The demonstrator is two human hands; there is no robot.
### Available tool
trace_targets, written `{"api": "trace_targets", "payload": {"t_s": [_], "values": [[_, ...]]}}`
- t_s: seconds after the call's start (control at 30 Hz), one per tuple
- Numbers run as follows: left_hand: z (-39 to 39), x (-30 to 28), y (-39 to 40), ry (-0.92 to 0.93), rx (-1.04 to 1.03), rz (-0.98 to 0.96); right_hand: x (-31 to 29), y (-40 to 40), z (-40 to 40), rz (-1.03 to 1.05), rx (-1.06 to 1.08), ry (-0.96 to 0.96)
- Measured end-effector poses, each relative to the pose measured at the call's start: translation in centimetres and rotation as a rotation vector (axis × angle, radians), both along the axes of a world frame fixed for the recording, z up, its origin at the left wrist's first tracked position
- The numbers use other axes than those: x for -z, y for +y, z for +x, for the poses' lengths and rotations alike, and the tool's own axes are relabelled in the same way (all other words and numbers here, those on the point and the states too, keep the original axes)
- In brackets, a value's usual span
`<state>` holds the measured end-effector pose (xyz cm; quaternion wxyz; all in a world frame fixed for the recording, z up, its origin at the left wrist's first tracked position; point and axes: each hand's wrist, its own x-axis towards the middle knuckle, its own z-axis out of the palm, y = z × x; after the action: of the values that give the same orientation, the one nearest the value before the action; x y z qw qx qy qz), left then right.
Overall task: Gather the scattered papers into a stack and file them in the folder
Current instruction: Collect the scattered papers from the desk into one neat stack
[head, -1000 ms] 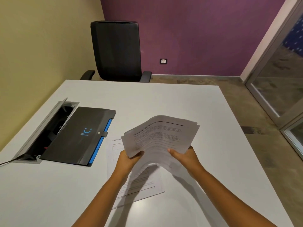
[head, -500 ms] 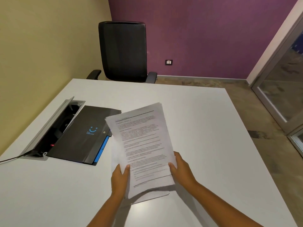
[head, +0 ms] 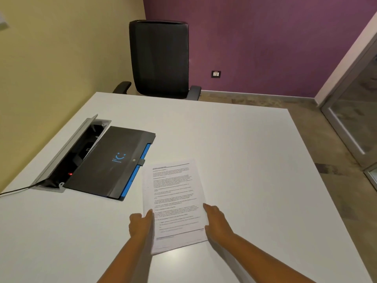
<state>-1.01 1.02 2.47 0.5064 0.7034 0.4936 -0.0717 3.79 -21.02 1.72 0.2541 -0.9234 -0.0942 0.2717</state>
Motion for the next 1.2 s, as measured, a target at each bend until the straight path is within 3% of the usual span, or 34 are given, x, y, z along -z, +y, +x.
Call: {"api": "trace_targets", "payload": {"t_s": [0.17, 0.4, 0.5, 0.57, 0.63, 0.8, 1.2], "values": [[0.2, 0.8, 1.4, -0.081, 0.114, -0.317, 0.9, -1.1, 0.6, 0.11, 0.038, 0.051], [0.1, 0.4, 1.0, -0.249, 0.177, -0.426, 0.9, -1.9, 2.1, 0.321, 0.474, 0.194], [0.3, -0.4, 0.4, -0.299, 0.278, -0.414, -0.3, -2.6, 2.5, 0.455, 0.547, 0.285], [0.7, -1.2, 0.0, -0.352, 0.352, -0.371, -1.6, -3.1, 2.9, 0.64, 0.548, 0.342], [1.3, -2.0, -0.3, -0.418, 0.387, -0.328, -3.1, -3.5, 3.5, 0.721, 0.5, 0.273], [3.7, -4.6, -1.4, -0.534, 0.361, -0.296, -6.8, -3.8, 5.3, 0.76, 0.41, 0.072], [6.2, -8.5, -2.3, -0.648, 0.504, -0.277, -11.3, -5.0, 6.2, 0.817, 0.352, -0.004]]}}
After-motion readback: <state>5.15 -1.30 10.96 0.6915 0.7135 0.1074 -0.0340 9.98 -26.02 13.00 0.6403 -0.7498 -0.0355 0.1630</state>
